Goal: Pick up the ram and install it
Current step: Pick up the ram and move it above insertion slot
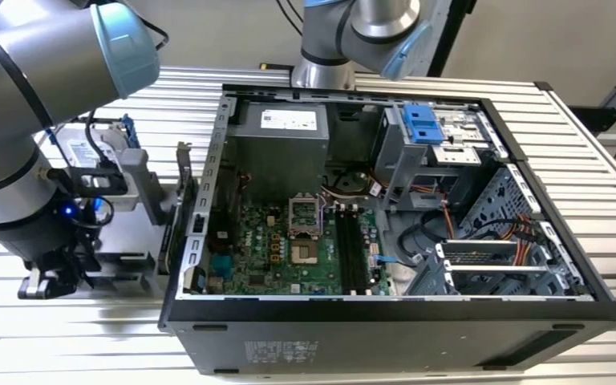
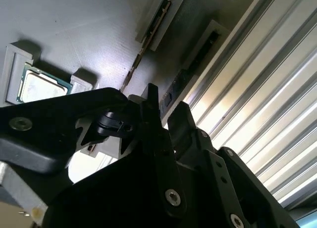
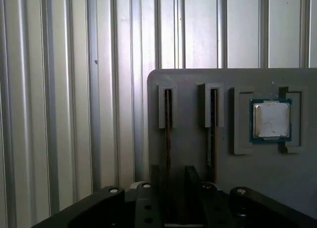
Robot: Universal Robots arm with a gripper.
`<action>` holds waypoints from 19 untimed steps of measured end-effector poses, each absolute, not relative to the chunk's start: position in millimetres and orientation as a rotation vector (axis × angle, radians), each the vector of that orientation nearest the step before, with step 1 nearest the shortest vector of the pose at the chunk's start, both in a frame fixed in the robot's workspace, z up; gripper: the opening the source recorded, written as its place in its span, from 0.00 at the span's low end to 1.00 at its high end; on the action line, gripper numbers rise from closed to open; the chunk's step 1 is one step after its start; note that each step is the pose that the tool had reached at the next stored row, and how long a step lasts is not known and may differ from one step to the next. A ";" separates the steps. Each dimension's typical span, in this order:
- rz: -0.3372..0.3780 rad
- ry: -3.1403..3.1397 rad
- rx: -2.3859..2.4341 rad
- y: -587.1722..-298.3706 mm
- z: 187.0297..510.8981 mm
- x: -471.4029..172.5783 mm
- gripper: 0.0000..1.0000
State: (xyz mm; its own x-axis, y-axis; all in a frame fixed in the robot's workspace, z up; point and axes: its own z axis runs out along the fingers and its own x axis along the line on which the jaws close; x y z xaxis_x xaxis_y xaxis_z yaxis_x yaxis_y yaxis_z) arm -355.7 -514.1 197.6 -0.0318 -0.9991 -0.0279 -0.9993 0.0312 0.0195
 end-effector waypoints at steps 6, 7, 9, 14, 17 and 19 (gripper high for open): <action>0.052 2.251 -2.181 -514.1 197.7 -355.7 1.00; 0.052 2.251 -2.182 -514.1 197.7 -355.7 1.00; 0.052 2.245 -2.188 -514.1 197.7 -355.7 1.00; 0.052 2.236 -2.197 -514.0 197.7 -355.7 1.00; 0.052 2.235 -2.199 -514.1 197.7 -355.7 1.00; 0.052 2.233 -2.200 -514.1 197.7 -355.7 0.00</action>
State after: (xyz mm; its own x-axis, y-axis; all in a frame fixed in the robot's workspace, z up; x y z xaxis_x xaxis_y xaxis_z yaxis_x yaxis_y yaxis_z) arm -355.7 -514.1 197.7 -0.0152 -0.9995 -0.0279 -0.9997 0.0147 0.0196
